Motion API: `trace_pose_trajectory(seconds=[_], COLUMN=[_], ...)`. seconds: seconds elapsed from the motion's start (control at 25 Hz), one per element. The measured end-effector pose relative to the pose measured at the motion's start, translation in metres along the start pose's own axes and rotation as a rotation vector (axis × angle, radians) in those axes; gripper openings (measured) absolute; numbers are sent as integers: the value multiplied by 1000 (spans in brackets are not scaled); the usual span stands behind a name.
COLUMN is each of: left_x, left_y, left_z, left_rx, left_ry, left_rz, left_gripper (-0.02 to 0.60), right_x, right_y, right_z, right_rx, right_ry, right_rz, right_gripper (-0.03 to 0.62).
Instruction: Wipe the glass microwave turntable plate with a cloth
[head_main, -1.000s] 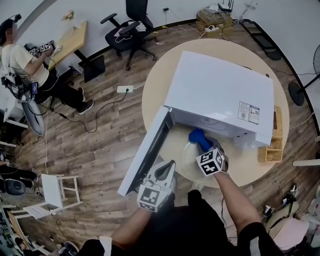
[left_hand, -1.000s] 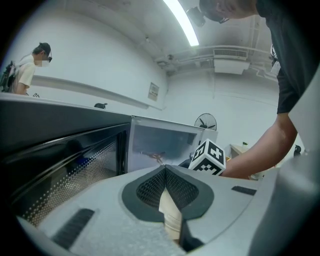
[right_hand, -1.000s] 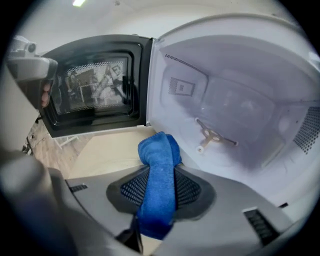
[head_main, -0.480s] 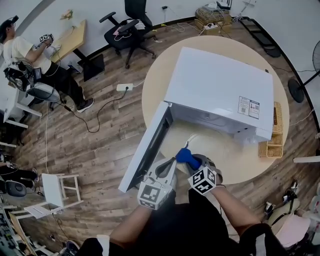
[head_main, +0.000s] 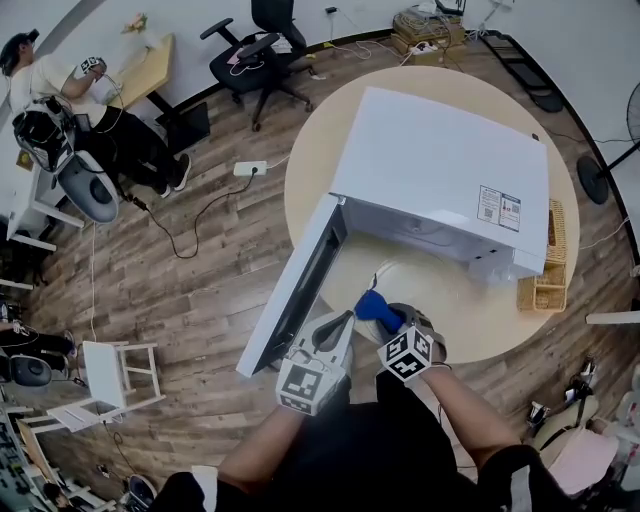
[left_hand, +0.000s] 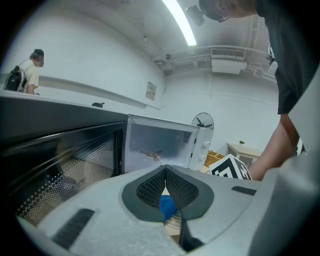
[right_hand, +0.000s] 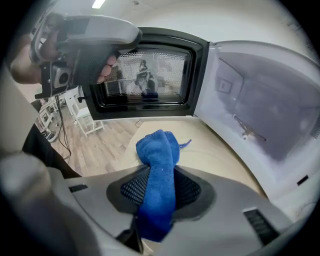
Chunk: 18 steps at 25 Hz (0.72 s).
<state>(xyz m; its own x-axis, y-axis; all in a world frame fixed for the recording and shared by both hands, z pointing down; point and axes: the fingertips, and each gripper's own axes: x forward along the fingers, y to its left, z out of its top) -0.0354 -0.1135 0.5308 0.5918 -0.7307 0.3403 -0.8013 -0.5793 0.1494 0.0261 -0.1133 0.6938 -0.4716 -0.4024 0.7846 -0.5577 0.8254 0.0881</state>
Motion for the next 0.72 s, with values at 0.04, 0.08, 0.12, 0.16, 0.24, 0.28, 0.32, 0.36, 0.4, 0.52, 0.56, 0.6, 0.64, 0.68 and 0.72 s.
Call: trace_pose_trajectory(seconds=[0.04,0.08,0.12,0.16,0.24,0.28,0.32,0.36,0.4,0.52,0.56,0.6,0.64,0.68,0.72], left_x=[0,0,0,1,2,3,4,4,4,5,5,5,5,4,4], left_y=[-1,-2,-3,-4,-6,-7,-8,-8,-8,-9,-9,-8,-8,-7,-6], left_z=[0,-1,-1,-2,-3,-3,-3,-3,-3,-3,-4,-4,-4,-4,-3], left_rx=[1,2,2,2,3,4,6,7,8,11,13,15,17,18,18], left_ry=[1,1,2,3,5,7,8,8,9,11,13,15,15,15,14], left_rz=[-1,-3,-4,-6,-10,-12,-13,-15,-17,-21,-21,-21,-19,-16,-14], left_gripper=[6,6,6,6,6,6,6,6,6,6,6,6,6,6,6], right_x=[0,0,-1,-1,-1,-2,-3,-4,-6,-9,-10,-11,-13,-15,-17], right_y=[-5,-10,-16,-22,-35,-42,-49,-57,-64,-83,-90,-96,-103,-110,-116], right_z=[-1,-2,-4,-6,-10,-11,-13,-15,-17,-23,-26,-29,-32,-36,-40], right_rx=[9,23,41,61,94,107,119,130,140,164,176,194,215,235,251], right_ry=[1,2,2,2,2,4,6,8,10,19,17,14,9,6,5], right_rz=[-10,-19,-28,-37,-61,-77,-94,-112,-129,-168,-177,-186,-196,-208,-222], right_gripper=[121,121,121,121,121,121,121,121,121,121,121,121,121,121,121])
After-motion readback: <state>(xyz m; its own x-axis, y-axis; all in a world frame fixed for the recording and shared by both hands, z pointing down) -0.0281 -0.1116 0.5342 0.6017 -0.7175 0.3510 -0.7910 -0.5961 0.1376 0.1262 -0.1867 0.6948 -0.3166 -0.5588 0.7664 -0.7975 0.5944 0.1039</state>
